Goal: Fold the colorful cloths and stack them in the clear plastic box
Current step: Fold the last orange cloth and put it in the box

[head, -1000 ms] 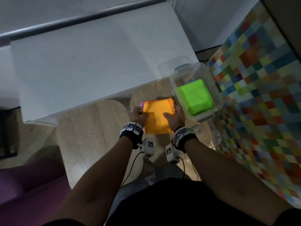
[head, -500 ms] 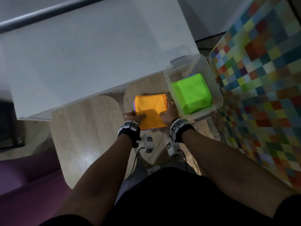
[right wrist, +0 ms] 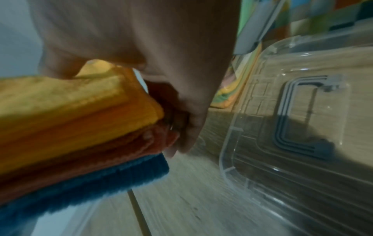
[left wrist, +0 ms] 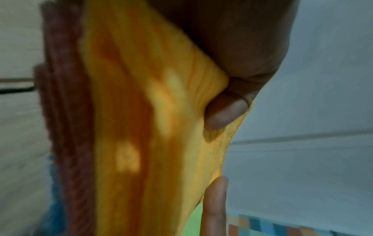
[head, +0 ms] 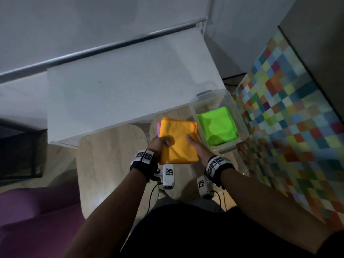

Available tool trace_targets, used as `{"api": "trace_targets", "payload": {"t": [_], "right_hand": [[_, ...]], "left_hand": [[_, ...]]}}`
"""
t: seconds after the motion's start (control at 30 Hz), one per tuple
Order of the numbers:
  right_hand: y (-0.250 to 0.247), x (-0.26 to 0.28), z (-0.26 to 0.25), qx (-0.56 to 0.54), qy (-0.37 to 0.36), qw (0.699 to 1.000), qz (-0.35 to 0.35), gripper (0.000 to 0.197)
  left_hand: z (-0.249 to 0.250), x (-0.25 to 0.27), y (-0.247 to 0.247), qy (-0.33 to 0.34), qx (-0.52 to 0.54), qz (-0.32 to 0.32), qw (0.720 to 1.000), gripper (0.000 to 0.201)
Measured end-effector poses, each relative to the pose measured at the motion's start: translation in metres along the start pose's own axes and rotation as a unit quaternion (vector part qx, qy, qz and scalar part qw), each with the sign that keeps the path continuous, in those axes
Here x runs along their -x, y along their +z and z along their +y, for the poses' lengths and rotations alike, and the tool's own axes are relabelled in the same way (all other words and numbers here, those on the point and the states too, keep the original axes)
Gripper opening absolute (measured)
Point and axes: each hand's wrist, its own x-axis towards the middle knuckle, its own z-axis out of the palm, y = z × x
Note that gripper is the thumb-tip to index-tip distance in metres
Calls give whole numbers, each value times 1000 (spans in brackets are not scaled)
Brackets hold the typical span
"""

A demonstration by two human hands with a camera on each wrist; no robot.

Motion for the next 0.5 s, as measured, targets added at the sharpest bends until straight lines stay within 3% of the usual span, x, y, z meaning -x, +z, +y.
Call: {"api": "trace_targets", "payload": {"t": [0.07,0.13,0.17,0.27,0.33,0.43,0.5], "right_hand": [[-2,12,-7,-48,14,998,-27,73],[-8,22,-13,-46,12,999,-24,51],[-12,27,-15,-35,-7,999,-9,44],[-33,41,-24,47,-89,992,79,40],[-50,47,-29,121,-122,978,122,46],[-77,50,-37,206,-127,956,164,70],[-92,51,-48,220,-133,948,186,71]], "left_hand": [[8,23,5,-16,32,-39,999,70],[13,43,14,-14,61,-70,996,39],[14,47,17,-10,69,-83,994,33],[18,55,31,12,54,-127,990,55],[17,43,45,47,-6,-120,992,62],[9,10,71,83,-80,-99,988,82],[13,8,85,95,-99,-96,986,78]]}}
